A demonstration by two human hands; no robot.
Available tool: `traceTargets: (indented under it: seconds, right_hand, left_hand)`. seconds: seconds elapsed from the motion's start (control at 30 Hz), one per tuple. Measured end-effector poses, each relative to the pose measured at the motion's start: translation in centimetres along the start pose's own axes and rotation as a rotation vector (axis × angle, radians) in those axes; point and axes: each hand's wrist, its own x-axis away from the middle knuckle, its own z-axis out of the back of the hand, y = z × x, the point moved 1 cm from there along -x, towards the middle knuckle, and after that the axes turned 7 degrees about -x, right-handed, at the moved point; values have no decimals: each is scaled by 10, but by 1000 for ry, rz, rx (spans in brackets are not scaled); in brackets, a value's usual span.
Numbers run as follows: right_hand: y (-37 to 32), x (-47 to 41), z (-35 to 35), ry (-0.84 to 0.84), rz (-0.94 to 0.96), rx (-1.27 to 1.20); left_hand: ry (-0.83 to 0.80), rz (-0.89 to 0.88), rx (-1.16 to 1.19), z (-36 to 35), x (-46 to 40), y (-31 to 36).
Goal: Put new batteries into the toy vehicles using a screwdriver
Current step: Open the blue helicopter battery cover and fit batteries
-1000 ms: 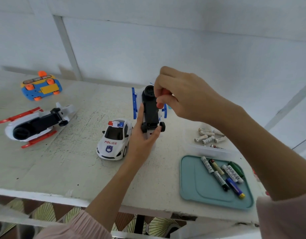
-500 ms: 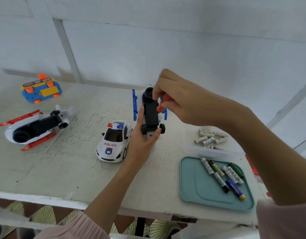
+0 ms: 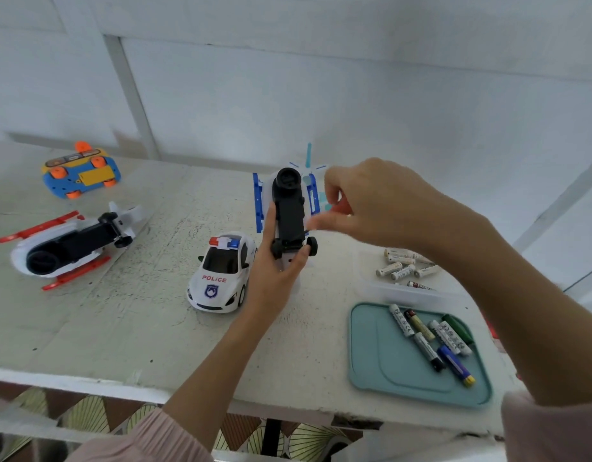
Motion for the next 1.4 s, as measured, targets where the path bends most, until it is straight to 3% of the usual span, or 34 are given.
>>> traceTargets:
  seconds: [0.1, 0.2, 0.4, 0.6, 0.87, 0.97, 1.17, 1.3, 1.4]
  right_hand:
    - [6, 3, -1, -25, 81, -101]
    - [3, 2, 2, 4, 42, -120]
    - [-8, -2, 5, 65, -88, 198]
    - [-1, -3, 7, -20, 100, -228]
    - [-3, -7, 6, 111, -146, 169]
    - [1, 0, 3, 53, -164, 147]
    - [8, 16, -4, -90, -25, 104]
    - [24, 23, -14, -69, -28, 101]
    - [47, 31, -17, -30, -66, -48]
  left_hand:
    - [6, -8, -9, 1, 0, 2]
    - [-11, -20, -26, 0, 1, 1]
    - [-15, -29, -71, -3, 1, -3]
    - [0, -33, -124, -4, 2, -2]
    - [-8, -61, -165, -6, 4, -1]
    - [-10, -44, -92, -3, 4, -2]
    - [-13, -31, -36, 0, 3, 1]
    - [-9, -30, -27, 0, 3, -2]
    - [-16, -38, -32, -1, 2, -4]
